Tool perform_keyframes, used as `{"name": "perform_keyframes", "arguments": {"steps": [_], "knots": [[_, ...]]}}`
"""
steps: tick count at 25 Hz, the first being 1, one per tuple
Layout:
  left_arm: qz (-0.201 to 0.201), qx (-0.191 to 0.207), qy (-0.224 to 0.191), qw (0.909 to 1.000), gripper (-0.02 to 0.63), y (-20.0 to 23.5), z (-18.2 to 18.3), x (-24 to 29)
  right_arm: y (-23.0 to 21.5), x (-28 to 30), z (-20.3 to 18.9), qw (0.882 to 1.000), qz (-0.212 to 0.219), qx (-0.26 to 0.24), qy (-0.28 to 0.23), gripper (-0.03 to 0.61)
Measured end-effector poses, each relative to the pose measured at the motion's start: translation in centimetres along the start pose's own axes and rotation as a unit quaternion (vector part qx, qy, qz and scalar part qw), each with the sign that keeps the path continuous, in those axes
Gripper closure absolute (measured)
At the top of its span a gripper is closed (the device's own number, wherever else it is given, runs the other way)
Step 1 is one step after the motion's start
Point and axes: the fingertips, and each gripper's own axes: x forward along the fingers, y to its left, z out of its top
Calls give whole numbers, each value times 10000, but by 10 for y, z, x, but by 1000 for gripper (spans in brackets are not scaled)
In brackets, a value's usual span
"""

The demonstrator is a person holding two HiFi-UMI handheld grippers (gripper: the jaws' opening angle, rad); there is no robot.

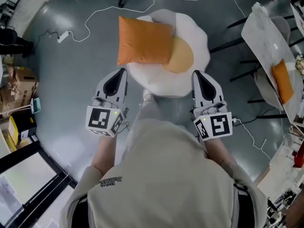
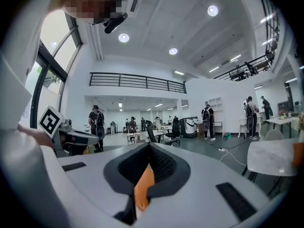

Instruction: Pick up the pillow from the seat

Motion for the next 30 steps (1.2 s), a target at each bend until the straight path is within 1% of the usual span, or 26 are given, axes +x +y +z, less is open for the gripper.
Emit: {"name": "perform_keyframes", "arguments": {"steps": [4,8,13,16,19,21,25,26,29,30], "knots": [[-101,68,131,9998,603,44,7,29,-4,51,3,9998,-159,-43,128,569],[-244,150,231,9993,603,79,14,57,-8,91,7,9991,-312,-91,256,569],[-375,249,281,9986,603,113,21,82,-10,128,14,9983,-469,-170,301,569],[-425,174,332,9984,603,126,18,96,-13,143,14,9978,-530,-210,348,569],[-516,-99,351,9980,603,132,19,107,-14,153,16,9979,-450,-191,429,569],[-517,-198,292,9980,603,132,25,114,-17,156,19,9983,-361,-189,413,569],[-377,-92,244,9990,603,127,32,124,-28,161,17,9986,-205,-232,424,569],[-404,-28,273,9988,603,124,32,126,-31,162,16,9987,-156,-223,426,569],[-767,21,520,9957,603,107,27,134,-41,167,14,9987,6,-231,451,569],[-798,-3,576,9951,603,103,26,136,-44,168,13,9986,56,-238,466,569]]}}
